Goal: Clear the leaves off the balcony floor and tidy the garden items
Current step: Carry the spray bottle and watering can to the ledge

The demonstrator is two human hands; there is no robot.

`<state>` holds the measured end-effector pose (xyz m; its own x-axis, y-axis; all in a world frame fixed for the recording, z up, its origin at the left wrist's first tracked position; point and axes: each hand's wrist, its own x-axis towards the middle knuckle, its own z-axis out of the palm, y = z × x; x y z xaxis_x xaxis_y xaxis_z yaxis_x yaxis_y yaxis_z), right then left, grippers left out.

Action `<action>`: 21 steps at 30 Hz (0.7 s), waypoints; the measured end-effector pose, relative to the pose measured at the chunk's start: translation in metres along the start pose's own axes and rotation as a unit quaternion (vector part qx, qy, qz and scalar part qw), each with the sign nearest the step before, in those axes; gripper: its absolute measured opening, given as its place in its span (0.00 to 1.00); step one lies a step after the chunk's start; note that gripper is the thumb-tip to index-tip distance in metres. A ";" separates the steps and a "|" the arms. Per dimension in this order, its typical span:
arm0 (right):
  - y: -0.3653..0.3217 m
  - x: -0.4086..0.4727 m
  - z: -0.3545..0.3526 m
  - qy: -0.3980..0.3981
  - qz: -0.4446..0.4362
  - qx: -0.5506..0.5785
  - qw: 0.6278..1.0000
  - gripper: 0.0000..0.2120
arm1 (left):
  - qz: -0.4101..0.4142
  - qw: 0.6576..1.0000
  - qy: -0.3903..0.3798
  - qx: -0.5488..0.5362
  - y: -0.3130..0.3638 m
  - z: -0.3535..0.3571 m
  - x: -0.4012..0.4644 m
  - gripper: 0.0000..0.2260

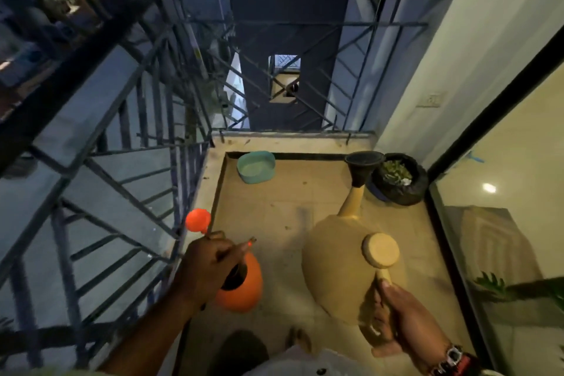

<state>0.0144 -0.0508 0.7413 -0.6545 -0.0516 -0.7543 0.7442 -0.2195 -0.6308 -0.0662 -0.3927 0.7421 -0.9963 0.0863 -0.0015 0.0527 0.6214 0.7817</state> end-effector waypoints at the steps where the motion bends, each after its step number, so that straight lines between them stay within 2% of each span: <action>1: -0.010 0.011 -0.004 0.008 0.012 -0.011 1.000 0.18 | 0.008 1.000 -0.006 -0.002 0.003 0.006 0.018 0.22; 6: -0.066 0.070 -0.010 0.051 0.029 -0.039 0.998 0.19 | 0.012 0.998 -0.054 0.000 0.004 0.030 0.113 0.24; 9: -0.102 0.107 -0.005 0.064 0.012 -0.002 0.998 0.19 | 0.004 0.995 -0.083 -0.048 0.004 0.046 0.171 0.10; 10: -0.116 0.121 -0.003 0.075 0.008 0.011 0.997 0.18 | 0.008 0.994 -0.094 -0.057 0.003 0.053 0.193 0.08; 13: -0.155 0.165 -0.002 0.112 0.023 0.009 0.993 0.13 | 0.022 0.991 -0.121 -0.053 0.001 0.068 0.253 0.15; 18: -0.215 0.246 -0.004 0.139 0.075 -0.055 0.986 0.15 | 0.019 0.978 -0.207 -0.033 -0.004 0.098 0.348 0.23; 21: -0.242 0.290 -0.004 0.150 0.079 -0.026 0.985 0.09 | 0.016 0.969 -0.244 -0.022 -0.014 0.122 0.395 0.24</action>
<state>-0.3548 -0.0082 0.6748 -0.4667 0.2108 -0.8589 0.8446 -0.1817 -0.5035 -0.4526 -0.2724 0.6544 -0.8425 0.4702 -0.2628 0.0696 0.5789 0.8124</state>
